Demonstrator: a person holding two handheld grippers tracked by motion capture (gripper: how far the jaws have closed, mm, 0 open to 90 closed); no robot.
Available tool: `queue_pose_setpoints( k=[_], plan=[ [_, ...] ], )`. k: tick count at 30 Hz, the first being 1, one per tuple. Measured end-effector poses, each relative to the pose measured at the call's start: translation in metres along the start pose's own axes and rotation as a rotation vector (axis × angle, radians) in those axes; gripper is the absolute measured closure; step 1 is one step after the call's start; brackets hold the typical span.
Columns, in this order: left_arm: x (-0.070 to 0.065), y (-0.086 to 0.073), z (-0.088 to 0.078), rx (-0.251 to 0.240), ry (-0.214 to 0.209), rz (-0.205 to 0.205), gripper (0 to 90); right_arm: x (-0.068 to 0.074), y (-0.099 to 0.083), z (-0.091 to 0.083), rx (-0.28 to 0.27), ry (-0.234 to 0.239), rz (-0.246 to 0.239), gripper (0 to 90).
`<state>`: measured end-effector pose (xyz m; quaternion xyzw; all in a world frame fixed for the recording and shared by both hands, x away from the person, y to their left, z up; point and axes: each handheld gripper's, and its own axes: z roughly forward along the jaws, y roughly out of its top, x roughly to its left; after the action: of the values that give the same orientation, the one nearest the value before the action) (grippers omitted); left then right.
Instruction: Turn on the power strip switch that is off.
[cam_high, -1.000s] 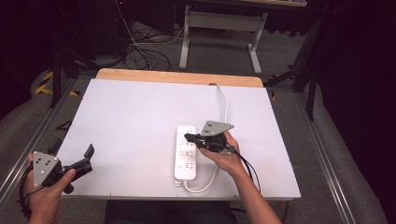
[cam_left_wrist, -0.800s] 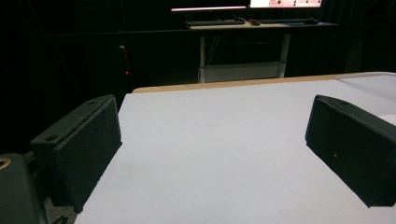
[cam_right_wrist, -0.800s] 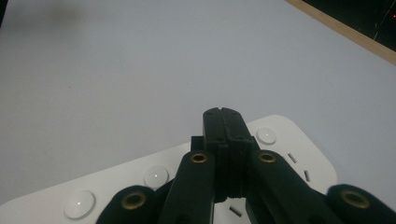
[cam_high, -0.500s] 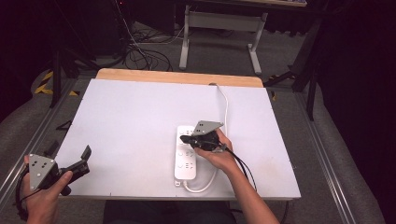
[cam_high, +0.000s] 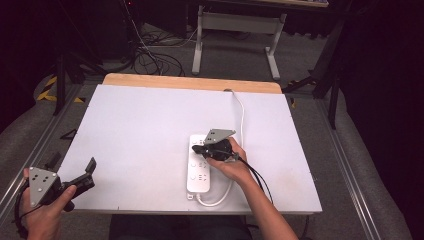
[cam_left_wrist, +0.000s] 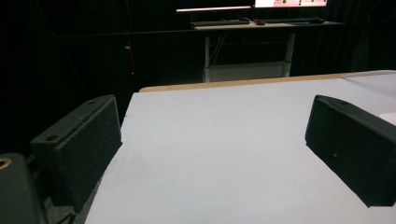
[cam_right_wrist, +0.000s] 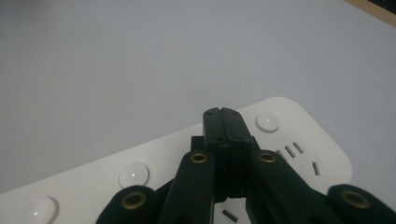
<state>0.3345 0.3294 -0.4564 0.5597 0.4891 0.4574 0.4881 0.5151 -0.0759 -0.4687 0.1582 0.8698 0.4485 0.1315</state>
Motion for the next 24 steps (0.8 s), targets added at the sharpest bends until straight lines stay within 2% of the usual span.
queue_pose_setpoints(
  k=[8,10,12,17,20,22,24],
  plan=[
    [-0.0004,0.0000,0.0005,0.001,-0.004,0.000,4.2,0.0011,0.0000,0.0032,0.010,-0.003,-0.002,90.0],
    [-0.0005,0.0001,0.0007,-0.001,-0.006,-0.001,4.1,0.0016,0.0004,0.0027,0.023,-0.024,-0.018,90.0],
    [-0.0009,0.0004,0.0009,0.001,-0.008,0.002,4.1,-0.0004,0.0007,0.0020,0.051,-0.024,-0.006,90.0],
    [-0.0016,0.0005,0.0025,-0.001,-0.008,0.000,4.2,0.0002,0.0004,0.0020,0.044,-0.024,-0.011,90.0],
    [-0.0016,0.0003,0.0030,0.000,-0.011,-0.002,4.2,-0.0002,0.0003,0.0007,-0.015,-0.021,0.011,90.0],
    [-0.0012,0.0001,0.0029,0.000,-0.012,0.000,4.1,0.0019,0.0019,0.0018,0.022,-0.035,-0.012,90.0],
    [-0.0012,0.0002,0.0027,-0.002,-0.013,-0.012,4.1,0.0024,0.0009,0.0034,0.016,-0.025,-0.002,90.0]
  ],
)
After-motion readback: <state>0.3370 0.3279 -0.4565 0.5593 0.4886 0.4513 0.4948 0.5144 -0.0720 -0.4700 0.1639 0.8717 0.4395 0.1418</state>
